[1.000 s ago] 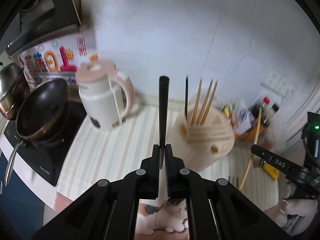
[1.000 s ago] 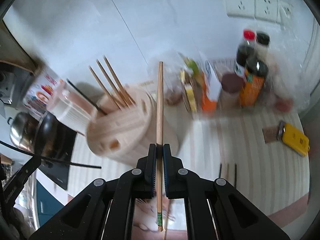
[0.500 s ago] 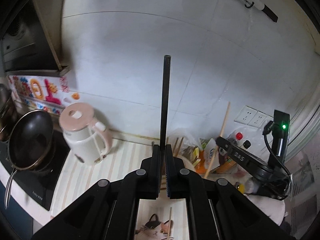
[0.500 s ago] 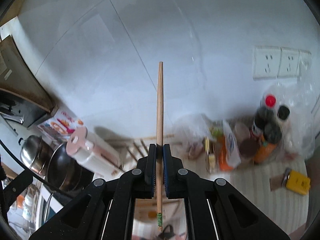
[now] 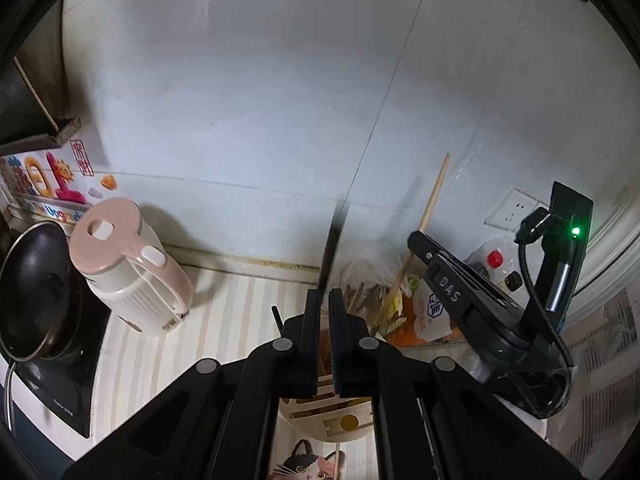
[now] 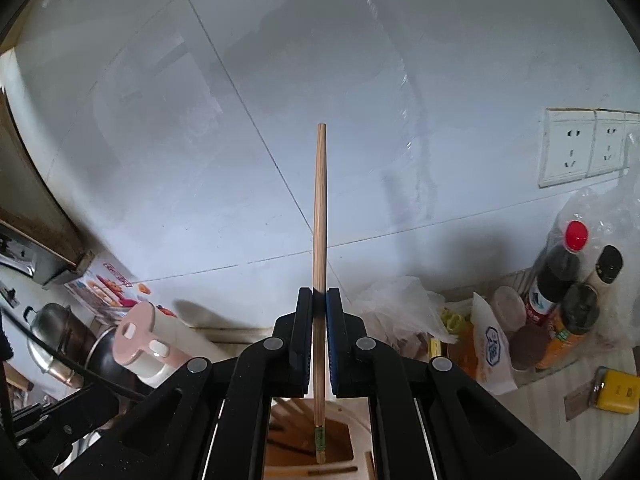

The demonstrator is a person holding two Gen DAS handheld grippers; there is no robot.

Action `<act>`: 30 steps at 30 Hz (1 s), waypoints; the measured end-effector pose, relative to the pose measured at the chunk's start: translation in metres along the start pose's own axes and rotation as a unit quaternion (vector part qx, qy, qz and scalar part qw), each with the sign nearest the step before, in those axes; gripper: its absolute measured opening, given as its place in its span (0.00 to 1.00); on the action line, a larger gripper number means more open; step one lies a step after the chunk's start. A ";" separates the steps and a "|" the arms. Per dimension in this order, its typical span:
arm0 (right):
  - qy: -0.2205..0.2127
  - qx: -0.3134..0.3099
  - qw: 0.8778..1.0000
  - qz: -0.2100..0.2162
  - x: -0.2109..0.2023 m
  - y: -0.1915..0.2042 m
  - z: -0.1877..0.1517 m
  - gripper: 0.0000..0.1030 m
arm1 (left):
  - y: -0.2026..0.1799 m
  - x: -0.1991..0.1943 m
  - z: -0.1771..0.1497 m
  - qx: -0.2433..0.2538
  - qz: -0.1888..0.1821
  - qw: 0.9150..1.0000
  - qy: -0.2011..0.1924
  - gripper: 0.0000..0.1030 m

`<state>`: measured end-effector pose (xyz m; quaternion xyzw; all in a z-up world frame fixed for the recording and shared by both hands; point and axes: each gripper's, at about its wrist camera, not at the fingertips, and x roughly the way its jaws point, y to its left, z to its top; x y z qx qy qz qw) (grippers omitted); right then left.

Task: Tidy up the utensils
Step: 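Lower both chopsticks into the beige holder and open both tools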

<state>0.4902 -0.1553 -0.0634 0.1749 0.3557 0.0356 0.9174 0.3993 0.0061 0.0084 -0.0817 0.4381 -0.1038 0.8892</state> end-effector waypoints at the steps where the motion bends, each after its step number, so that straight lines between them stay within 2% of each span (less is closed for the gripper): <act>1: 0.001 -0.001 1.000 0.001 0.004 0.000 -0.002 0.07 | 0.000 0.003 -0.001 0.000 -0.001 1.000 0.004 0.02; 8: 0.012 -0.017 1.000 0.004 0.019 -0.005 -0.018 0.07 | -0.003 0.015 -0.007 -0.004 -0.001 1.000 0.024 0.03; 11: 0.043 -0.030 0.999 0.016 0.022 -0.007 -0.022 0.09 | 0.004 0.009 -0.010 -0.020 0.011 1.000 0.021 0.07; 13: 0.049 -0.034 0.998 0.021 0.015 -0.011 -0.023 0.26 | 0.008 0.001 -0.016 -0.027 0.030 0.999 -0.001 0.09; 15: 0.048 -0.037 0.998 0.022 0.003 -0.016 -0.025 0.36 | 0.012 -0.004 -0.025 -0.031 0.049 0.998 -0.007 0.24; 17: 0.048 -0.038 0.998 0.015 -0.011 -0.023 -0.028 0.43 | 0.016 -0.006 -0.035 -0.040 0.067 0.997 -0.009 0.76; 18: 0.048 -0.038 0.998 0.011 -0.017 -0.026 -0.031 0.45 | 0.020 -0.007 -0.042 -0.046 0.073 0.996 -0.013 0.81; 21: 0.054 -0.030 0.998 -0.002 -0.036 -0.042 -0.043 0.54 | 0.027 -0.007 -0.060 -0.054 0.091 0.994 -0.016 0.83; 23: 0.058 -0.021 0.998 -0.012 -0.048 -0.054 -0.054 0.56 | 0.030 -0.004 -0.072 -0.054 0.101 0.993 -0.014 0.98; 24: 0.061 -0.016 0.998 -0.017 -0.052 -0.060 -0.060 0.59 | 0.031 0.000 -0.080 -0.052 0.108 0.993 -0.012 1.00; 28: 0.075 0.015 0.997 -0.033 -0.067 -0.090 -0.087 0.73 | 0.028 0.017 -0.107 -0.048 0.122 0.991 0.013 1.00; 30: 0.083 0.023 0.995 -0.048 -0.070 -0.103 -0.101 0.74 | 0.027 0.027 -0.121 -0.050 0.125 0.990 0.031 1.00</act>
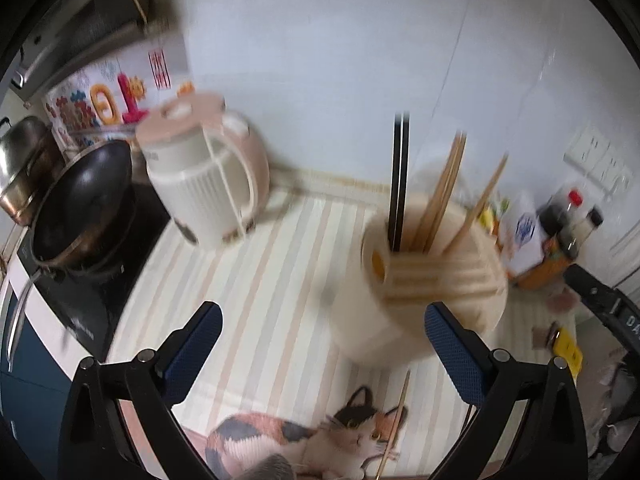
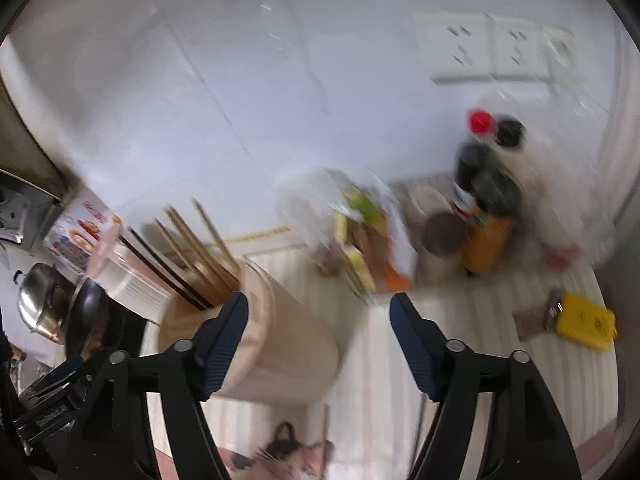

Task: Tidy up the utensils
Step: 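Move both open tools back down to the chopstick row, then grasp a wooden chopstick with the left tool while the right tool grasps a black chopstick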

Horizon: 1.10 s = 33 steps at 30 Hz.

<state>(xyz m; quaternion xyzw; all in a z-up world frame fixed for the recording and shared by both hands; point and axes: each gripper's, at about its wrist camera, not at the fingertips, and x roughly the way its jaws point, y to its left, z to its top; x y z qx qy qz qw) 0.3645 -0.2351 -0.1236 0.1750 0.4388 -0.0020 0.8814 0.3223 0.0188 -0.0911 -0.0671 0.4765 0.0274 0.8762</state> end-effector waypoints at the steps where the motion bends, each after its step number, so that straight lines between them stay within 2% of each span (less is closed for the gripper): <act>1: 0.005 0.004 1.000 -0.008 0.001 -0.006 -0.006 0.74 | -0.002 0.006 -0.007 0.004 0.004 1.000 0.009 1.00; 6: 0.052 0.019 0.997 -0.054 0.018 -0.042 -0.040 0.74 | -0.020 0.037 -0.035 0.033 0.023 0.997 0.059 1.00; 11: 0.112 0.027 0.990 -0.086 0.038 -0.074 -0.077 0.73 | -0.043 0.064 -0.069 0.076 0.041 0.992 0.087 1.00; 12: 0.130 0.030 0.987 -0.085 0.045 -0.080 -0.086 0.68 | -0.049 0.071 -0.077 0.087 0.042 0.991 0.097 1.00; 13: 0.144 0.031 0.985 -0.085 0.051 -0.084 -0.093 0.55 | -0.054 0.077 -0.084 0.096 0.041 0.989 0.108 1.00; 16: 0.198 0.033 0.976 -0.081 0.073 -0.095 -0.117 0.36 | -0.070 0.098 -0.104 0.120 0.027 0.982 0.142 0.97; 19: 0.232 0.033 0.968 -0.084 0.087 -0.105 -0.140 0.29 | -0.086 0.121 -0.125 0.133 0.007 0.974 0.181 0.92; 22: 0.246 0.038 0.964 -0.088 0.094 -0.112 -0.151 0.28 | -0.098 0.139 -0.140 0.133 -0.019 0.969 0.209 0.79; 24: 0.252 0.042 0.963 -0.091 0.094 -0.115 -0.158 0.28 | -0.106 0.149 -0.149 0.133 -0.032 0.965 0.224 0.77; 27: 0.257 0.046 0.961 -0.090 0.092 -0.116 -0.161 0.28 | -0.115 0.163 -0.158 0.143 -0.035 0.960 0.239 0.60; 28: 0.258 0.046 0.961 -0.091 0.093 -0.116 -0.162 0.28 | -0.116 0.166 -0.160 0.146 -0.033 0.959 0.242 0.50; 29: 0.259 0.045 0.961 -0.090 0.093 -0.115 -0.162 0.28 | -0.116 0.166 -0.159 0.144 -0.034 0.961 0.233 0.42; 30: 0.260 0.046 0.960 -0.088 0.094 -0.114 -0.163 0.28 | -0.116 0.165 -0.158 0.145 -0.033 0.962 0.229 0.38; 32: 0.264 0.043 0.959 -0.088 0.097 -0.112 -0.166 0.28 | -0.113 0.164 -0.154 0.141 -0.033 0.963 0.228 0.06; 33: 0.266 0.043 0.959 -0.087 0.100 -0.111 -0.166 0.28 | -0.110 0.163 -0.153 0.141 -0.028 0.963 0.229 0.05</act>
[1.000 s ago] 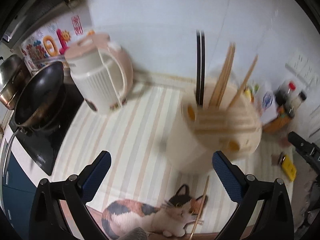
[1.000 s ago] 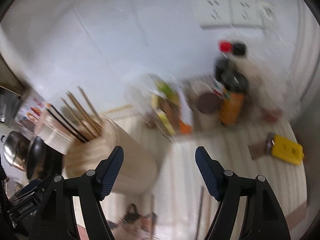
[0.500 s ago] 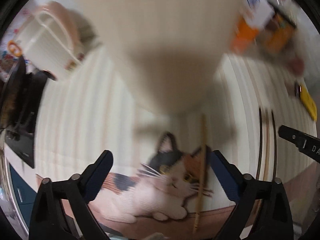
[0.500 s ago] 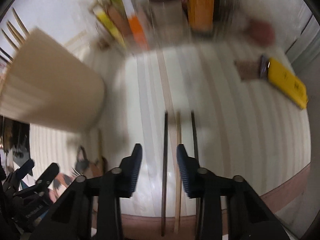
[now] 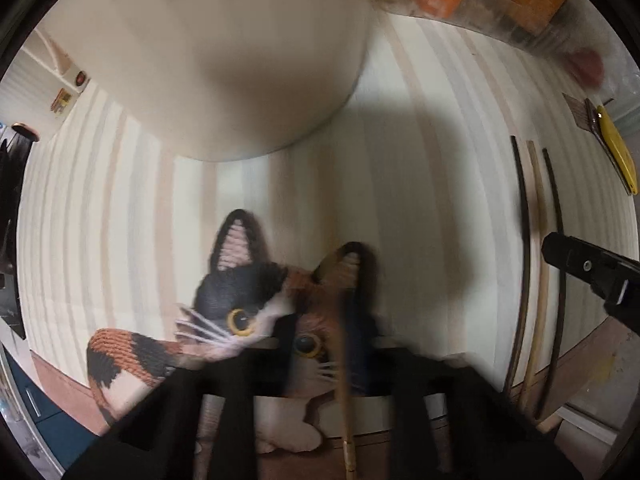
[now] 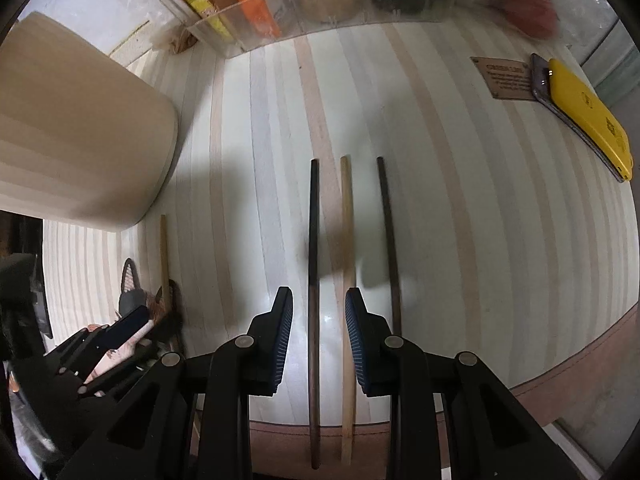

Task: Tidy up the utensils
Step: 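Grasp a wooden chopstick with the left tool while the right tool grasps a black chopstick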

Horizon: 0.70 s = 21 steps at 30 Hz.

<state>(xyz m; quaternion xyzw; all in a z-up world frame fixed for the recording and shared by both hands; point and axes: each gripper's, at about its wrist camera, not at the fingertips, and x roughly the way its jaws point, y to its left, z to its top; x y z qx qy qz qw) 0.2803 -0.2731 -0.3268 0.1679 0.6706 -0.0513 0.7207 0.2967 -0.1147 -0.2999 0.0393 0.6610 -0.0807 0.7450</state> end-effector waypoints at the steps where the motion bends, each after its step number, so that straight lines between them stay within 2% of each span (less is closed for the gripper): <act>1: 0.003 -0.001 1.000 0.000 0.003 0.002 -0.001 0.28 | 0.005 -0.001 -0.001 -0.003 0.005 1.000 0.000 0.04; 5: 0.012 -0.006 1.000 -0.007 0.017 0.008 0.000 0.28 | 0.032 -0.004 -0.009 -0.020 0.020 1.000 0.000 0.04; 9: 0.016 -0.023 0.999 -0.033 0.028 0.019 -0.002 0.27 | 0.059 -0.007 -0.018 -0.044 0.029 0.999 0.002 0.04; 13: 0.009 -0.041 0.996 -0.077 0.033 0.036 -0.002 0.07 | 0.072 -0.011 -0.021 -0.058 0.022 0.998 0.001 0.05; 21: 0.029 -0.096 0.993 -0.059 0.040 0.076 -0.026 0.06 | 0.064 -0.008 -0.029 -0.062 0.020 0.998 -0.003 0.05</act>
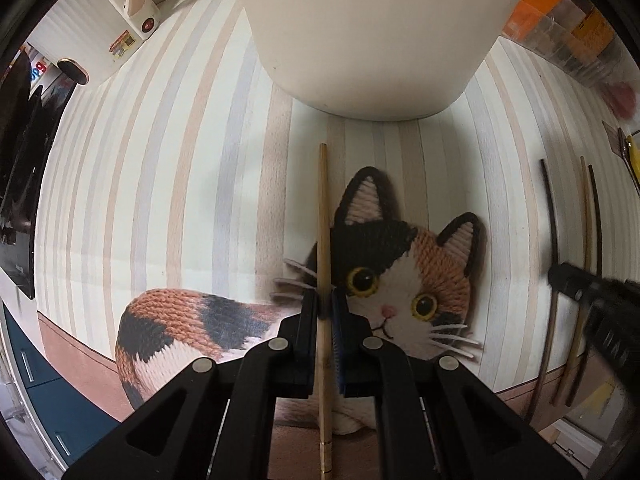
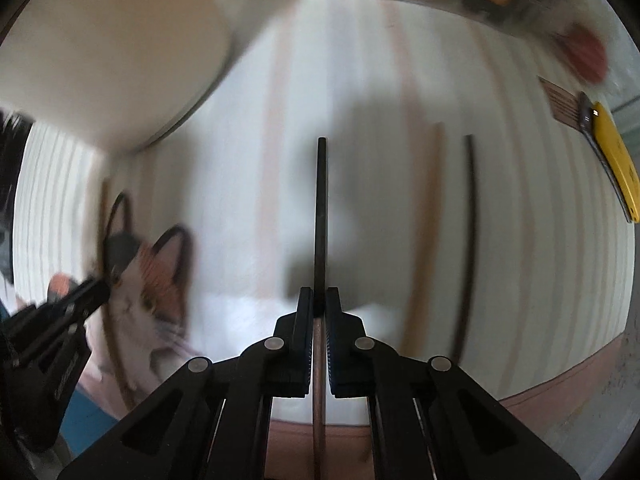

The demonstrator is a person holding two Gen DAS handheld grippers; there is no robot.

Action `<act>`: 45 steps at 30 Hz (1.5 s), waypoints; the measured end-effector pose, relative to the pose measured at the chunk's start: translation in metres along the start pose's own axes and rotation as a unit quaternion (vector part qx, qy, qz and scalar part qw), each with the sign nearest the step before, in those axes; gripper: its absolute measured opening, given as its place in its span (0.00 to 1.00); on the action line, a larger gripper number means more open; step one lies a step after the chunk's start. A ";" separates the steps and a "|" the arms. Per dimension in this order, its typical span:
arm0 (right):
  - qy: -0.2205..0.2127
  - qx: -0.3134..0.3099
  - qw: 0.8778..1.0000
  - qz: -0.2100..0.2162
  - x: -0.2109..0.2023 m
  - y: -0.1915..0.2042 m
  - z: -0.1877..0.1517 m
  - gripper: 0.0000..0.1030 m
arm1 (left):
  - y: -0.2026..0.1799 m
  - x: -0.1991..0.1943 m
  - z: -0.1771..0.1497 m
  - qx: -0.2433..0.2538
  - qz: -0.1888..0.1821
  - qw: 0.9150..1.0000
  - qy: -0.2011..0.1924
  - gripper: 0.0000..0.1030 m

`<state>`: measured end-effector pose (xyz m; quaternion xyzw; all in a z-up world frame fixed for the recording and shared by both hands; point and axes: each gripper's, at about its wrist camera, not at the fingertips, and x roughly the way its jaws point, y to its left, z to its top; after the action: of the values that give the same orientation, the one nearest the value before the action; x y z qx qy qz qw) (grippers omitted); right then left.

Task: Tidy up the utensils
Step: 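Grasp a wooden chopstick with the left tool while the right tool grasps a black chopstick, then lift both chopsticks upright and carry them to the beige holder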

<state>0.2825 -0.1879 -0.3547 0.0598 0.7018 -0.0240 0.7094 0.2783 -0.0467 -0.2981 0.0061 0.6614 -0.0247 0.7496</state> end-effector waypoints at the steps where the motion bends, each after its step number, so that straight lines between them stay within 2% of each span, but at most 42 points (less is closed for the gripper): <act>1: -0.001 -0.005 1.000 -0.002 0.000 0.005 -0.002 0.06 | -0.001 0.001 -0.003 -0.001 -0.001 1.000 0.000 0.05; 7: 0.002 -0.014 1.000 -0.012 0.002 0.020 -0.002 0.06 | 0.006 0.002 -0.004 -0.003 -0.004 1.000 0.001 0.05; 11: 0.021 -0.015 0.999 -0.024 0.004 0.009 0.002 0.07 | 0.007 0.001 -0.002 0.003 -0.005 1.000 0.003 0.05; 13: 0.027 -0.023 0.999 -0.029 0.005 0.011 -0.006 0.11 | 0.008 0.001 -0.002 0.001 -0.007 1.000 0.003 0.05; 16: 0.019 -0.033 0.999 -0.038 0.005 0.016 -0.010 0.11 | 0.006 0.002 -0.001 0.003 -0.006 1.000 0.003 0.05; 18: 0.018 -0.024 0.999 -0.039 0.005 0.017 -0.011 0.11 | 0.005 0.002 -0.001 0.002 -0.005 1.000 0.003 0.05; 20: 0.014 0.002 0.999 -0.034 0.005 0.015 -0.010 0.06 | 0.005 0.002 -0.001 0.002 -0.007 1.000 0.002 0.05; 24: 0.022 0.043 0.999 -0.014 0.005 0.006 -0.006 0.06 | 0.003 0.002 -0.001 0.002 -0.008 1.000 0.000 0.05; 30: 0.035 0.029 0.999 -0.028 0.006 0.013 0.002 0.06 | 0.003 0.002 0.000 0.001 -0.006 1.000 -0.001 0.05; 38: 0.020 0.019 0.998 -0.048 0.012 0.035 0.011 0.07 | 0.004 0.002 0.000 -0.001 -0.007 1.000 -0.009 0.05; 45: 0.000 0.045 0.999 -0.022 0.002 0.017 -0.006 0.06 | 0.013 -0.010 -0.006 -0.003 -0.007 1.000 -0.024 0.04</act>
<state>0.2782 -0.1698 -0.3556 0.0762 0.7015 -0.0708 0.7051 0.2717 -0.0331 -0.2897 -0.0015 0.6432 -0.0279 0.7652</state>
